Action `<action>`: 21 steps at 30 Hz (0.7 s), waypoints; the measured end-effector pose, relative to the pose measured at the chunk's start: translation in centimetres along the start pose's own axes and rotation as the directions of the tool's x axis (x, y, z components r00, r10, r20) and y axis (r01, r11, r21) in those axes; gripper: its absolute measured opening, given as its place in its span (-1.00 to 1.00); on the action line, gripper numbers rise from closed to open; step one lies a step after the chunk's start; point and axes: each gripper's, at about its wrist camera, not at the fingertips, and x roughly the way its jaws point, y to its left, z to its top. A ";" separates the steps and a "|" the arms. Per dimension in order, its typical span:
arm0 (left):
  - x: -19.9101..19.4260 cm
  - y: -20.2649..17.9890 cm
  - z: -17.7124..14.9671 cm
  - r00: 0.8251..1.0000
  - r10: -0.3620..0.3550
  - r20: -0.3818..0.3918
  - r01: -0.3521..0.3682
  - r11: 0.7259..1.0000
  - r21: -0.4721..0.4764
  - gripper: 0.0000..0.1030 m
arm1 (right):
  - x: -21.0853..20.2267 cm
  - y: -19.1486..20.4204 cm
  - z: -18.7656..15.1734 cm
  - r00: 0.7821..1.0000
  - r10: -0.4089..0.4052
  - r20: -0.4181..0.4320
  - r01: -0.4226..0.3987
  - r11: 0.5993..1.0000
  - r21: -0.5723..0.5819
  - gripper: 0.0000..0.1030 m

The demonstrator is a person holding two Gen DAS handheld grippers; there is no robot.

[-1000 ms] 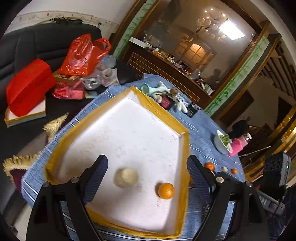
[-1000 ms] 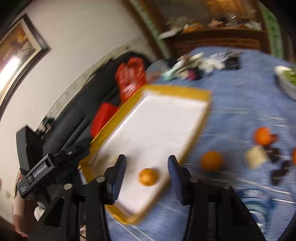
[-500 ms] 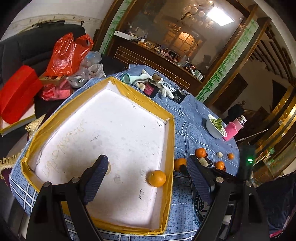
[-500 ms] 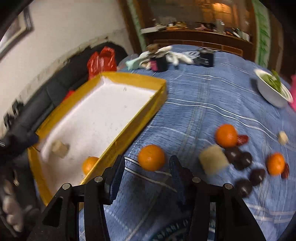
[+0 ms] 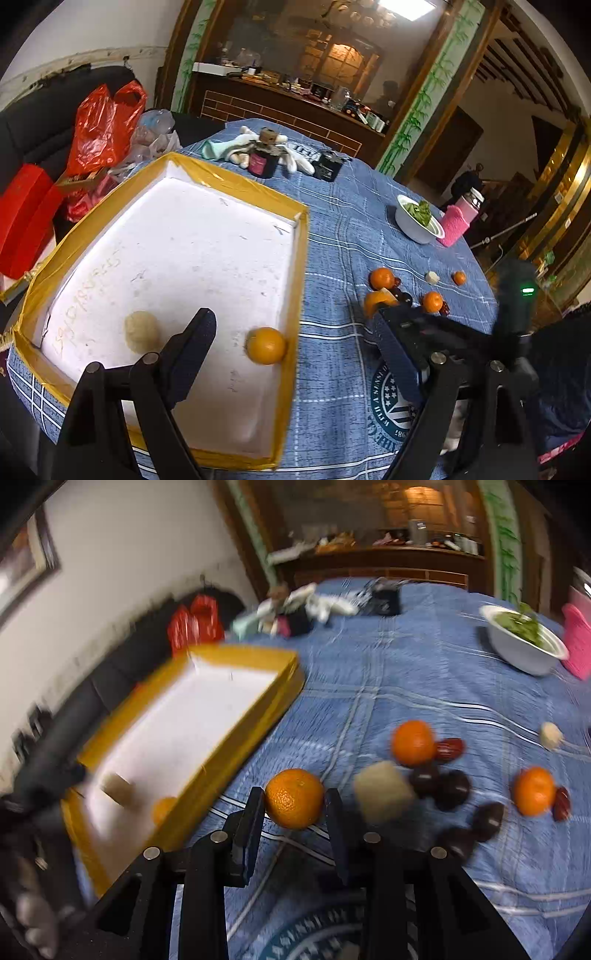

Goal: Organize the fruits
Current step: 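Grasp another orange with the right tool while the left tool grasps a white cylindrical piece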

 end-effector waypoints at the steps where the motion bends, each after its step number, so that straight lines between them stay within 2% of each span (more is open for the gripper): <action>1: 0.2 -0.7 -0.1 1.000 -0.002 -0.004 0.002 1.000 0.017 0.67 | -1.6 -1.0 -0.2 0.999 -0.001 0.036 0.000 1.000 0.020 -0.29; 5: 2.0 -4.4 -0.6 0.999 -0.016 -0.040 0.020 0.994 0.104 0.67 | -5.5 -4.9 -1.0 0.992 -0.049 0.117 0.039 0.995 0.091 -0.29; 9: 4.9 -7.9 -1.4 0.996 -0.025 -0.085 0.040 0.984 0.173 0.67 | -6.5 -9.2 -2.0 0.988 -0.080 0.136 0.053 0.980 0.191 -0.29; 13: 8.3 -10.3 -2.0 0.987 -0.027 -0.156 0.059 0.977 0.205 0.39 | -6.4 -12.5 -3.1 0.988 -0.077 0.137 0.035 0.958 0.283 -0.29; 15: 9.7 -11.2 -2.2 0.984 -0.012 -0.179 0.055 0.971 0.233 0.36 | -7.0 -13.6 -3.0 0.985 -0.060 0.160 0.008 0.951 0.308 -0.29; 19: 11.8 -13.1 -2.4 0.985 0.031 -0.169 0.025 0.946 0.322 0.36 | -7.0 -13.7 -2.9 0.986 -0.052 0.157 -0.001 0.947 0.321 -0.29; 21: 12.3 -13.4 -2.2 0.985 0.036 -0.170 0.023 0.942 0.335 0.36 | -7.1 -13.6 -2.8 0.985 -0.054 0.161 0.001 0.950 0.312 -0.29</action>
